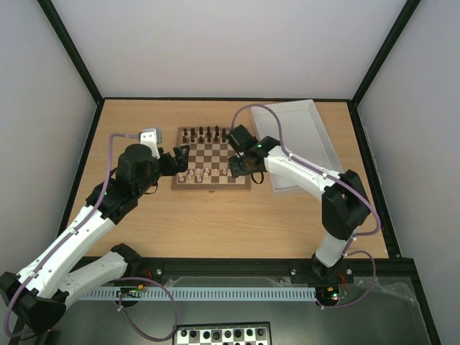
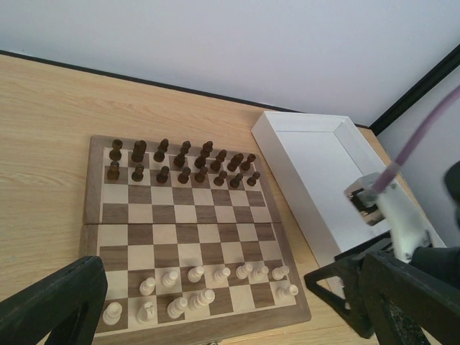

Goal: Set up the chess pieces on the board
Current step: Pick up the chess piece from the storage box.

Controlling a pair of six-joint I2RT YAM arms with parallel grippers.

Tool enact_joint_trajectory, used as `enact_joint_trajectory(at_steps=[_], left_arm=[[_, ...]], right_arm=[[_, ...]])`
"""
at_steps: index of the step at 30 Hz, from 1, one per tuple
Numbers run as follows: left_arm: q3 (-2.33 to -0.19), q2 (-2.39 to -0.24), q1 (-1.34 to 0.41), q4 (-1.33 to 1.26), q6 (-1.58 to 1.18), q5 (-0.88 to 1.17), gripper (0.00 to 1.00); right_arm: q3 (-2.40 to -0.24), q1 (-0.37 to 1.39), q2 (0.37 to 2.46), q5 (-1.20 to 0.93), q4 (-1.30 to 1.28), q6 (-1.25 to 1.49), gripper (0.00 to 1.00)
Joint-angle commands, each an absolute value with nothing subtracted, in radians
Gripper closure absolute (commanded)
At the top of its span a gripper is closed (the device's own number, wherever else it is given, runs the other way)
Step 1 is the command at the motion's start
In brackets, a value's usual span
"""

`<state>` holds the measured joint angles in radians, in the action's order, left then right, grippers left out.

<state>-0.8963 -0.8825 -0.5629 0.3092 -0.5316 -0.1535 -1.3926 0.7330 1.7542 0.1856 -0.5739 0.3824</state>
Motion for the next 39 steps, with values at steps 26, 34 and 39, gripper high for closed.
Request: enact_joint_trajectory(at_steps=[26,34,39], left_arm=[[-0.892,-1.067,-0.572,0.202,-0.498,0.002,0.00],[-0.880,-1.076,-0.572,0.197,-0.492,0.026,0.00],[-0.873,-1.071,-0.568,0.193,-0.492,0.028,0.00]], right_arm=[[-1.175,0.226,1.652,0.308,-0.541,0.410,0.52],[-1.160,0.200,1.699,0.325,-0.534,0.420,0.56],[-1.153,0.195,1.722,0.321,-0.532,0.422,0.60]])
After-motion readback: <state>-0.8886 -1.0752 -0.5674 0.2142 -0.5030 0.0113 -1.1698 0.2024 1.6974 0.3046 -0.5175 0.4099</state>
